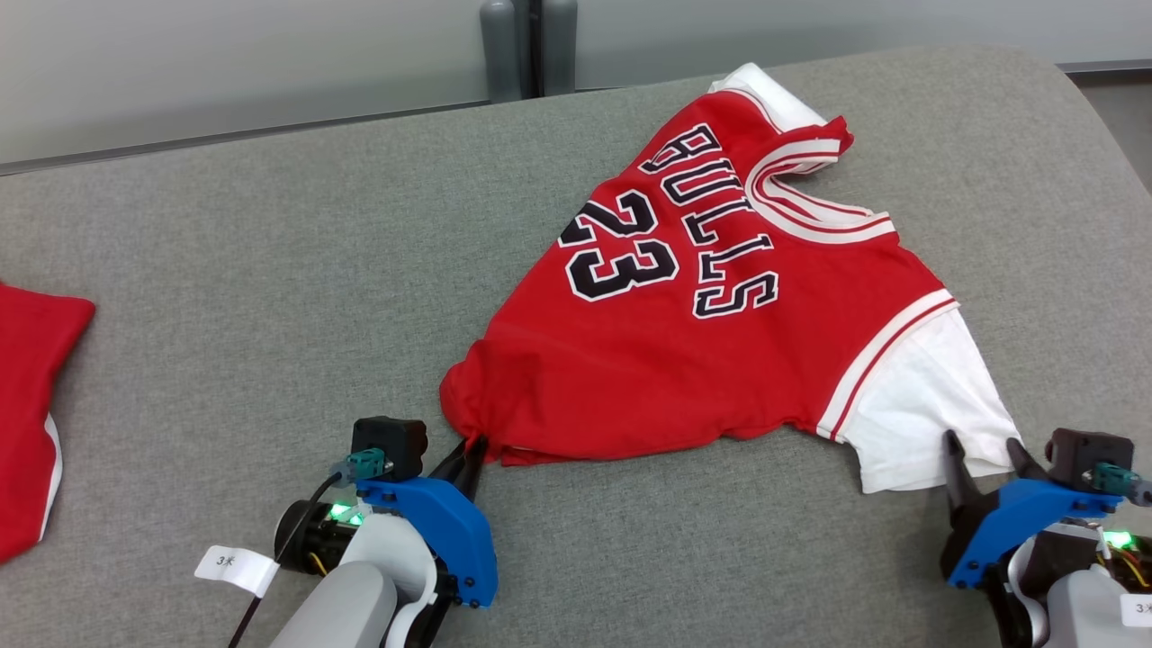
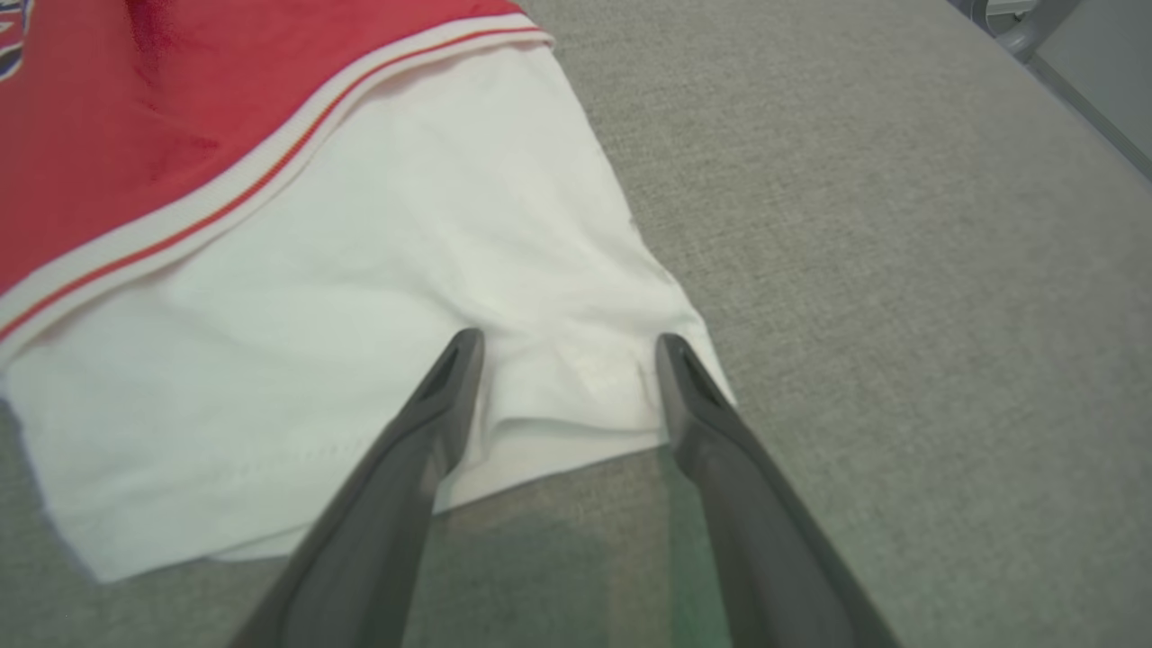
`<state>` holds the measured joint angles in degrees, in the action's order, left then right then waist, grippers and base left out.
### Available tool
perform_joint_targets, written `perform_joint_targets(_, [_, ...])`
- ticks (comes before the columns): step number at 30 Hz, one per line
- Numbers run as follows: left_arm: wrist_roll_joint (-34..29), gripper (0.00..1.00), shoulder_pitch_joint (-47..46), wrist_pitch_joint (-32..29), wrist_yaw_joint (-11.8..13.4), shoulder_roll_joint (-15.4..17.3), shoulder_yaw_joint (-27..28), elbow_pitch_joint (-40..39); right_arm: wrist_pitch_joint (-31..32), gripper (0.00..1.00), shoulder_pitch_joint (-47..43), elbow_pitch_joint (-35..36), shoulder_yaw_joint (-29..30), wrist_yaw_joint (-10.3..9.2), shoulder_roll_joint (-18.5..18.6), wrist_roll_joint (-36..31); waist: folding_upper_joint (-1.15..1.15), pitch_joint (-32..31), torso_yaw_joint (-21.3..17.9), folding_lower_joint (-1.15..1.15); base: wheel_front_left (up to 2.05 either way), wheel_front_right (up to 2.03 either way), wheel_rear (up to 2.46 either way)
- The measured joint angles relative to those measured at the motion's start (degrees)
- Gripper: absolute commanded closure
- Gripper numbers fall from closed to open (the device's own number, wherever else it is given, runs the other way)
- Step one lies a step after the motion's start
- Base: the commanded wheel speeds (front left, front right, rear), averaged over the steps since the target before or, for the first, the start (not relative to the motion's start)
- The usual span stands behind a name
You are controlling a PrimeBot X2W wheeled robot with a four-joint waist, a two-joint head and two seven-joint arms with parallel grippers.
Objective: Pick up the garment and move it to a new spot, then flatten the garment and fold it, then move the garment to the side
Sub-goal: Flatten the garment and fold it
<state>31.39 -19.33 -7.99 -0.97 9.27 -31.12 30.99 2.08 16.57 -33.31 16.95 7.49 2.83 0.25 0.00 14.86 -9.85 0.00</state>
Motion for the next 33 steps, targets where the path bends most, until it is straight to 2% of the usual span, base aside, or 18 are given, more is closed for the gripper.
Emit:
perform_joint_targets(7, [0.4,1.0,0.98,-0.52,0.46,0.32,-0.4,-1.26,-2.91,0.0,2.38,-3.88,7.37,0.0,0.04,-3.6,0.0,-0.37,0.82,0.0,0.0,0.0,0.0])
perform_joint_targets(11, [0.81,1.0,1.61,-0.52,0.54,0.52,-0.47,-1.79,-3.67,0.0,3.3,-6.79,7.81,0.0,0.08,-3.77,0.0,-0.6,1.16,0.0,0.0,0.0,0.0])
perform_joint_targets(12, [0.82,1.0,1.69,-0.52,0.6,0.59,-0.51,-1.91,-3.69,0.28,3.47,-7.45,7.61,0.0,0.09,-3.54,0.0,-0.64,1.2,0.0,0.0,0.0,0.0])
perform_joint_targets(13, [0.83,1.0,1.81,-0.47,0.64,0.68,-0.48,-2.05,-3.69,1.0,3.62,-8.17,6.95,-0.02,0.25,-3.54,0.0,-0.68,1.23,0.0,0.0,0.0,0.0])
perform_joint_targets(19, [1.78,1.0,3.11,2.19,0.68,0.62,0.38,-2.88,-6.13,1.0,4.67,-9.88,3.65,-0.08,0.18,-0.69,0.0,-1.43,1.42,0.01,0.0,0.0,0.0])
perform_joint_targets(22, [5.17,1.0,4.7,5.67,0.03,-0.56,3.15,-5.04,-8.46,1.0,5.21,-6.81,0.93,-0.07,-0.04,3.07,0.0,-2.3,1.59,0.01,0.0,0.0,0.0])
perform_joint_targets(27, [11.66,1.0,5.19,9.4,-2.14,-2.07,8.17,-14.52,-8.59,1.0,5.43,5.7,-3.66,0.0,-0.03,8.59,0.0,-4.31,1.92,0.01,0.0,0.0,0.0])
perform_joint_targets(33, [15.21,1.0,4.91,8.03,-2.27,-0.21,11.8,-27.7,-2.47,1.0,4.13,26.37,-5.92,0.0,-0.03,11.49,0.0,-6.66,2.89,0.01,0.0,0.0,0.0])
